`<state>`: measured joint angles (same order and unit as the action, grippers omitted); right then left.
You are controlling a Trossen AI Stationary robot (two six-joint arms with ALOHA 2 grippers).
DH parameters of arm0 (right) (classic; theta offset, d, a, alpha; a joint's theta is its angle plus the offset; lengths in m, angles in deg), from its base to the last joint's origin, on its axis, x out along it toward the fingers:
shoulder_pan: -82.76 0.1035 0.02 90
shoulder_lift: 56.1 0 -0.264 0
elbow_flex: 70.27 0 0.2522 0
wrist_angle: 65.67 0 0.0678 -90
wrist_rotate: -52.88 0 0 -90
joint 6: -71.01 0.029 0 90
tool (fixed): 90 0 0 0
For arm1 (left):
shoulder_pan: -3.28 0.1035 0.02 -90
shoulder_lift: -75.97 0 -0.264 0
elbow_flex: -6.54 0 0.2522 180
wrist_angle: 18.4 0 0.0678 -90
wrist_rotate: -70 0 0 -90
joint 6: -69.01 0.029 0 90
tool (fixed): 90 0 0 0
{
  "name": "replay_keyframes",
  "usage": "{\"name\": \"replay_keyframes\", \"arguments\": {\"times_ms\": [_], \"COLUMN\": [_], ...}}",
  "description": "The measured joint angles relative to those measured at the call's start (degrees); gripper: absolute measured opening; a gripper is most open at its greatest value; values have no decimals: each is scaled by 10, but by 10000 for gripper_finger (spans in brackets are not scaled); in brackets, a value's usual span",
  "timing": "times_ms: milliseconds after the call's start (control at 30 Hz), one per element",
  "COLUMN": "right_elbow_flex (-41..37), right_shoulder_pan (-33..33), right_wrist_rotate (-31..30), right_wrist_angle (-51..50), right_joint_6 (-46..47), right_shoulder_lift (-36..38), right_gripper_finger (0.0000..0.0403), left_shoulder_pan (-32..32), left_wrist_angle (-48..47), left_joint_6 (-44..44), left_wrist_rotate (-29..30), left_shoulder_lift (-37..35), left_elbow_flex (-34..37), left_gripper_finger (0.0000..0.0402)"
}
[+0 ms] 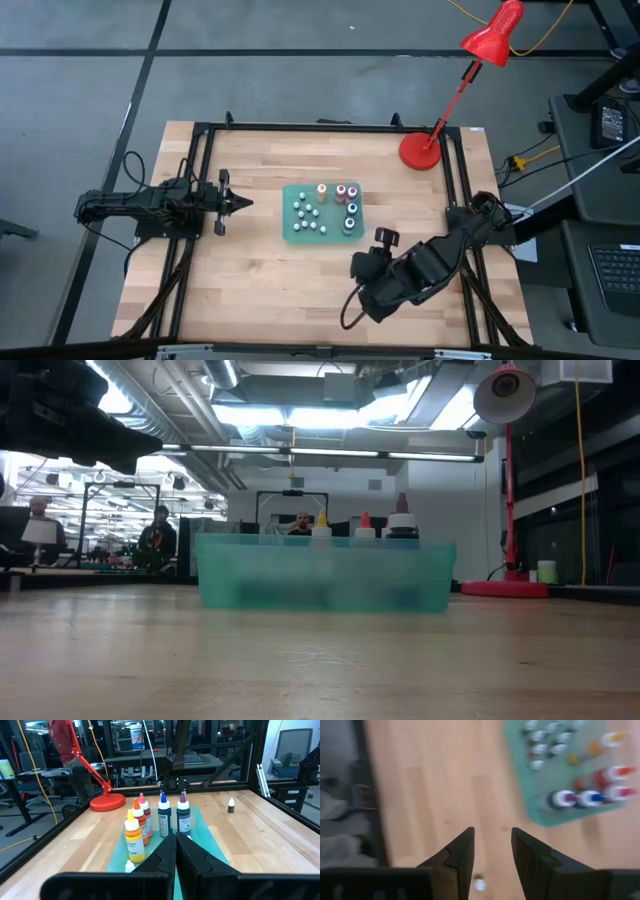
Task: Pick & Place food coloring
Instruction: Put the small purple food coloring bottle into the green bin
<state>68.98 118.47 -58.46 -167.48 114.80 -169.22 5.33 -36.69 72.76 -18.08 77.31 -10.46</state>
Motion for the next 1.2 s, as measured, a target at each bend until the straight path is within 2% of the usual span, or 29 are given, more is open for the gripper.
{"name": "replay_keyframes", "arguments": {"times_ms": [100,167,267,400,500,600,733,833,1000,1200], "right_elbow_flex": [-7,-45,-142,-307,-415,-500,-568,-606,-656,-697], "right_shoulder_pan": [11,19,23,32,33,32,31,25,24,24], "right_wrist_rotate": [-53,-73,-69,-66,-31,9,40,88,137,140], "right_wrist_angle": [-18,-14,11,139,249,313,359,384,425,457], "right_joint_6": [9,12,62,93,97,100,130,161,212,261], "right_shoulder_lift": [4,25,77,170,235,271,287,287,287,286], "right_gripper_finger": [132,132,132,132,132,132,132,136,181,260], "left_shoulder_pan": [0,0,0,0,0,0,0,0,0,0], "left_wrist_angle": [0,0,0,0,0,0,0,0,0,0], "left_joint_6": [0,0,0,0,0,0,0,0,0,0], "left_wrist_rotate": [0,0,0,0,0,0,0,0,0,0], "left_shoulder_lift": [0,0,0,0,0,0,0,0,0,0], "left_elbow_flex": [0,0,0,0,0,0,0,0,0,0], "left_gripper_finger": [4,4,4,4,4,4,4,4,4,4]}}
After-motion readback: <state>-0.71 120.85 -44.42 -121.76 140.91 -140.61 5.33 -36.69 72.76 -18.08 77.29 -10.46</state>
